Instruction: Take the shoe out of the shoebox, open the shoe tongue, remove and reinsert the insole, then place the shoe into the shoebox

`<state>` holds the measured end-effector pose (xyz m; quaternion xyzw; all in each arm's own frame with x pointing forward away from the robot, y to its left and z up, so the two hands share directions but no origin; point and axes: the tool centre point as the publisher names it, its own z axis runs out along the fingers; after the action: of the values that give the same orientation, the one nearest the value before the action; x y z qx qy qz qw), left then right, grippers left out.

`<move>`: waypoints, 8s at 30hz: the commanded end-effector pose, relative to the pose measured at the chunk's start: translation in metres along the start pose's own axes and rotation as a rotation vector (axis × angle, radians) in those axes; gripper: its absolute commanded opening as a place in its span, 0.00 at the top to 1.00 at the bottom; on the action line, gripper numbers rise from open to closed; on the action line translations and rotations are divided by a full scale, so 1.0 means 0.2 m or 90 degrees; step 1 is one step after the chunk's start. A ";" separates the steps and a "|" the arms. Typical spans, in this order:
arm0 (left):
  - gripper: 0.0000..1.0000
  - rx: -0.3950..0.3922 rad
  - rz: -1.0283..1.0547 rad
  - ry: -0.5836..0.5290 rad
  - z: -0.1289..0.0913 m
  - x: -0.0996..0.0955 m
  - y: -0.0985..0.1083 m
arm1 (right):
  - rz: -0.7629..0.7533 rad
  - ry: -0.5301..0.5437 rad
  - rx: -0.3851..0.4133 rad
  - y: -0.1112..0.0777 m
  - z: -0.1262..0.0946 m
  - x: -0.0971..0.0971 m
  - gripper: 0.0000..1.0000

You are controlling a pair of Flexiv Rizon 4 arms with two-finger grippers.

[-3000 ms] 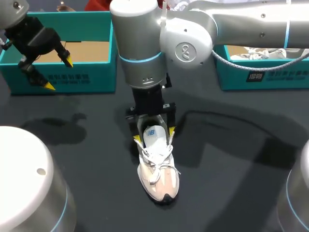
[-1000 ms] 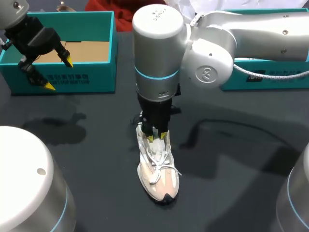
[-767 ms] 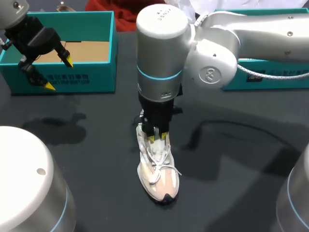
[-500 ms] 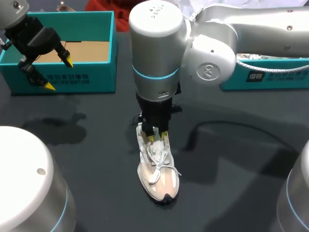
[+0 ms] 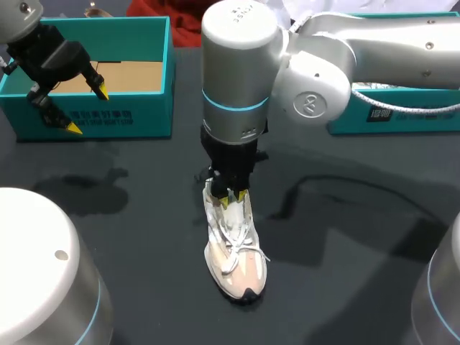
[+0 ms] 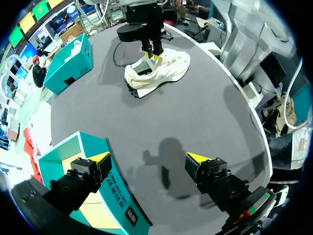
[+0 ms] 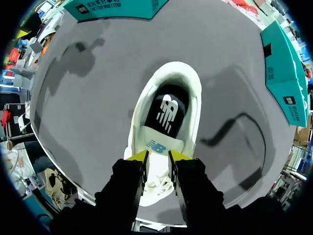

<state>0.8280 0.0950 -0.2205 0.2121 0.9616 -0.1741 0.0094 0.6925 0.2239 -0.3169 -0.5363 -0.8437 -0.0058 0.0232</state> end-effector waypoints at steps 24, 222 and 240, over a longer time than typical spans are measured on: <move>0.00 -0.002 0.000 0.000 0.00 0.00 0.00 | -0.607 -0.064 -0.070 0.10 -0.32 0.15 0.00; 0.00 -0.002 0.000 0.000 0.00 0.00 0.00 | -0.725 -0.245 0.034 0.94 -1.32 -2.27 1.00; 0.00 -0.002 0.000 0.000 0.00 0.00 0.00 | -0.861 -0.280 0.032 1.11 -1.37 -3.00 1.00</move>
<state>0.8281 0.0950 -0.2205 0.2122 0.9615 -0.1741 0.0094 1.1489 -0.2283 -0.0722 0.1152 -0.9746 0.1225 -0.1482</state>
